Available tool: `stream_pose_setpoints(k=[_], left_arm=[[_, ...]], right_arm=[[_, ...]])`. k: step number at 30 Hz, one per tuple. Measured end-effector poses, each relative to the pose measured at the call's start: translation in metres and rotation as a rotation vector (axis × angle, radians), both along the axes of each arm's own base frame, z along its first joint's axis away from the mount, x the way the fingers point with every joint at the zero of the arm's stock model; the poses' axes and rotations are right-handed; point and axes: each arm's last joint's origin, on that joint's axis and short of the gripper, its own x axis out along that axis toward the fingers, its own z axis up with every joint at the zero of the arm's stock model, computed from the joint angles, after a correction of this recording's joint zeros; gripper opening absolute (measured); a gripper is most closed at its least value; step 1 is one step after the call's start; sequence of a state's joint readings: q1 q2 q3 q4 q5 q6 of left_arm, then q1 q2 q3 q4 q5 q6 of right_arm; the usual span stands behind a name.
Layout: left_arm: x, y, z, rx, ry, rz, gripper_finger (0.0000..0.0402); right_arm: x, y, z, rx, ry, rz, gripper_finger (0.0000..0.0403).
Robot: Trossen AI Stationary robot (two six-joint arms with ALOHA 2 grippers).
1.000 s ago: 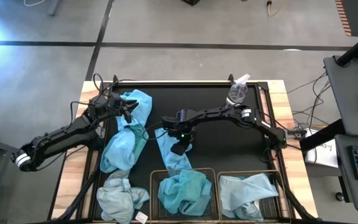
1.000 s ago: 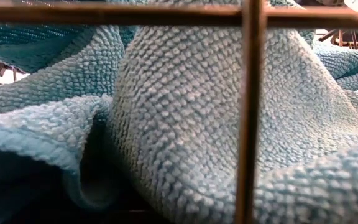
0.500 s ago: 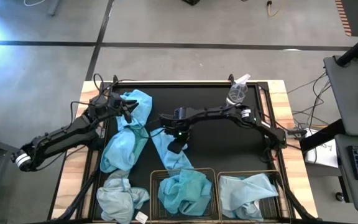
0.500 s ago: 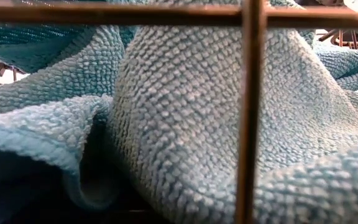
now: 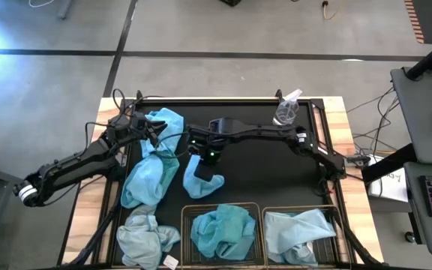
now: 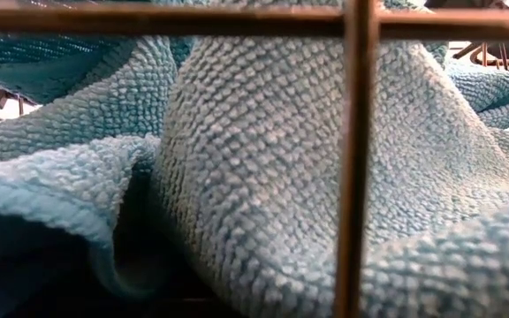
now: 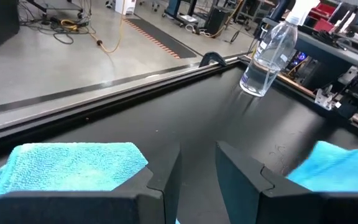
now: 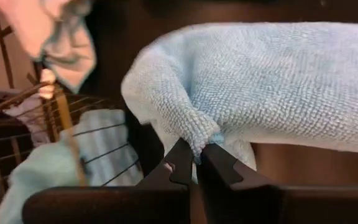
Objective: Sort microfiber towel by color & place in baskets
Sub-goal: Put the blue towel into the left wire basket
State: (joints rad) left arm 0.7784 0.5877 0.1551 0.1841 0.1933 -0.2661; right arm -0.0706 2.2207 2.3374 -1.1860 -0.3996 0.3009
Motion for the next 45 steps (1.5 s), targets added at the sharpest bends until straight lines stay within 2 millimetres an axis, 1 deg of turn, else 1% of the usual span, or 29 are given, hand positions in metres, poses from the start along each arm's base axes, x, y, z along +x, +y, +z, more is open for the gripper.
stream_pose_setpoints(k=[7, 11, 14, 20, 29, 33, 35, 37, 40, 45], left_arm=[[0.000, 0.000, 0.000, -0.026, -0.019, 0.008, 0.0084], [0.000, 0.000, 0.000, -0.033, -0.025, 0.010, 0.0084], [0.000, 0.000, 0.000, -0.050, -0.036, 0.016, 0.0084], [0.000, 0.000, 0.000, -0.079, -0.056, 0.024, 0.0084], [0.000, 0.000, 0.000, -0.136, -0.094, 0.040, 0.0084], [0.000, 0.000, 0.000, -0.152, -0.103, 0.045, 0.0084], [0.000, 0.000, 0.000, -0.154, -0.104, 0.046, 0.0084], [0.000, 0.000, 0.000, -0.158, -0.107, 0.047, 0.0084], [0.000, 0.000, 0.000, -0.158, -0.106, 0.047, 0.0084], [0.000, 0.000, 0.000, -0.159, -0.106, 0.046, 0.0084]], right_arm=[[-0.014, 0.024, 0.039, -0.026, -0.116, 0.066, 0.0009], [-0.021, 0.045, 0.057, -0.026, -0.182, 0.114, 0.0009], [-0.025, 0.065, 0.065, -0.032, -0.227, 0.173, 0.0009], [-0.035, 0.112, 0.075, -0.029, -0.287, 0.302, 0.0009], [-0.054, 0.187, 0.082, -0.001, -0.365, 0.476, 0.0009], [-0.064, 0.214, 0.083, -0.020, -0.409, 0.565, 0.0009], [-0.068, 0.223, 0.083, -0.069, -0.420, 0.565, 0.0009], [-0.070, 0.226, 0.082, -0.131, -0.418, 0.533, 0.0009], [-0.070, 0.225, 0.079, -0.180, -0.392, 0.480, 0.0009], [-0.065, 0.219, 0.069, -0.188, -0.324, 0.455, 0.0009]])
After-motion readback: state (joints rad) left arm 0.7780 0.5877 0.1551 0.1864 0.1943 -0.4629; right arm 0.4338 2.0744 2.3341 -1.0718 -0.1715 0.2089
